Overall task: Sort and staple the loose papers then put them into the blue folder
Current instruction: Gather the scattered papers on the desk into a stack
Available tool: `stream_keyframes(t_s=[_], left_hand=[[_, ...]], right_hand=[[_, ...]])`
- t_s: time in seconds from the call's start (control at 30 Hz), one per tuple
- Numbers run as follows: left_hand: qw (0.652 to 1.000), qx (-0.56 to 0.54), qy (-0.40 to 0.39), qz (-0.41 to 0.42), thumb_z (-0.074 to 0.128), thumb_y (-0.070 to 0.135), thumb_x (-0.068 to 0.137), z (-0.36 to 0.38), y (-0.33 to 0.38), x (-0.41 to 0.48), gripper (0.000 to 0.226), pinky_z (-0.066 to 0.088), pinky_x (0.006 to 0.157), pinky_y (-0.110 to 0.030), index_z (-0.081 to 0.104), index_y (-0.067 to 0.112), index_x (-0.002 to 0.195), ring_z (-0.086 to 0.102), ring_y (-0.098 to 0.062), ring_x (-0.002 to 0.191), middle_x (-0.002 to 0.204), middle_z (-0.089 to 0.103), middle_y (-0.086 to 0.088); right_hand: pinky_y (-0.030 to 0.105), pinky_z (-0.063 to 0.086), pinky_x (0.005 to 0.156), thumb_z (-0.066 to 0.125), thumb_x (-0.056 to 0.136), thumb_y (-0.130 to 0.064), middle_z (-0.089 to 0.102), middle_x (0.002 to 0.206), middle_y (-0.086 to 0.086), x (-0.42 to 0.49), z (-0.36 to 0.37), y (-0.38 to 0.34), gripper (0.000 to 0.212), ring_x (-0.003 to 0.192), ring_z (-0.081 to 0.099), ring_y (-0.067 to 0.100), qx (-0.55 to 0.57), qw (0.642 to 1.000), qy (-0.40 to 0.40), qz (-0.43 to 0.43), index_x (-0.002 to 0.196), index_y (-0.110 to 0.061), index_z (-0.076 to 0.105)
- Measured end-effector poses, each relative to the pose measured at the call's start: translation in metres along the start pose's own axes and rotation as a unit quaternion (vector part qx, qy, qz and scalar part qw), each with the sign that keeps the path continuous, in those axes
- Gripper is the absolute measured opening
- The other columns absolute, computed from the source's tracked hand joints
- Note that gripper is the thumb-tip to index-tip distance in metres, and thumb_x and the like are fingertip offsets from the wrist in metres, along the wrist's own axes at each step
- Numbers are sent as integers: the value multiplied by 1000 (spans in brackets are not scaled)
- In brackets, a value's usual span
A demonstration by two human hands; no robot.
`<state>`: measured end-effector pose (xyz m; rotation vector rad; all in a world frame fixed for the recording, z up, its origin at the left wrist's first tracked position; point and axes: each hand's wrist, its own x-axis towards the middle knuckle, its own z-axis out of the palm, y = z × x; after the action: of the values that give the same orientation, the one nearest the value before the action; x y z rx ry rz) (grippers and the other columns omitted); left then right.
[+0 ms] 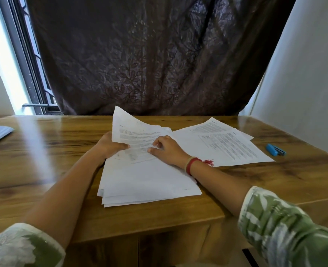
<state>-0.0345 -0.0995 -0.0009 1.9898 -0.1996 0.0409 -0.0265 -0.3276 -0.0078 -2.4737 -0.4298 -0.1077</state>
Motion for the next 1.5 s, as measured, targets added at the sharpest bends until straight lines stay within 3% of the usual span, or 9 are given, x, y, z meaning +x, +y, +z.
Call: stream_keyframes(t_s=[0.13,0.23,0.37,0.53,0.9,1.13,1.27,1.37,1.5], left_hand=[[1000,5,-3,20,77,11,81,0,-2,0,43,53,92,-54,63,24,120,62,-24,111,119,66,-1],[1000,14,21,14,73,2,83,3,-1,0,41,54,91,-46,63,18,119,61,-24,111,119,66,-4],[999,7,47,-8,65,4,90,5,-2,4,32,52,86,-40,62,17,119,59,-26,110,119,64,-4],[997,14,61,-52,55,4,96,-16,-8,1,31,45,101,-49,57,18,124,54,-27,115,125,58,-4],[997,26,22,-76,58,3,94,-34,-12,-8,35,42,105,-55,59,18,126,55,-32,120,131,59,-8],[996,-4,15,-90,63,9,92,-43,-19,-6,36,45,101,-57,60,21,126,58,-34,116,128,62,-8],[994,-7,13,-111,62,7,93,-41,-14,-7,36,43,103,-57,59,17,127,57,-33,118,127,62,-7],[992,-26,18,-124,62,5,92,-39,-14,-6,33,43,103,-56,61,17,123,58,-33,117,126,62,-8],[989,-53,22,-136,61,7,92,-42,-18,-6,26,44,101,-57,64,17,115,62,-35,110,125,64,-12]], right_hand=[[41,49,96,52,95,-44,58,123,11,-23,-6,-24,42,109,56,29,154,986,-27,52,114,-6,55],[30,36,95,42,99,-49,48,135,-2,-45,-32,-28,46,121,47,19,239,967,-53,70,132,-16,48],[38,27,109,60,85,-59,34,152,-1,-62,-63,10,64,137,35,23,-92,991,30,95,138,-29,41],[49,11,120,53,71,-78,13,160,-6,-96,-81,58,94,146,17,24,-122,976,-116,138,148,-37,18],[37,29,111,65,81,-59,24,157,-9,-91,-86,63,75,140,29,21,-61,985,-110,118,145,-40,31],[30,36,110,62,93,-25,53,138,-3,-94,-102,84,34,126,50,18,-33,998,-13,59,126,-32,55],[30,36,106,46,101,-16,53,140,8,-84,-102,79,35,127,50,25,-94,978,162,91,136,-12,54],[24,41,96,47,101,-19,58,134,4,-77,-84,45,33,120,55,22,24,963,261,60,132,-14,57],[28,35,110,45,101,-13,57,130,-11,-84,-50,-1,33,128,48,12,124,977,137,-104,123,-33,59]])
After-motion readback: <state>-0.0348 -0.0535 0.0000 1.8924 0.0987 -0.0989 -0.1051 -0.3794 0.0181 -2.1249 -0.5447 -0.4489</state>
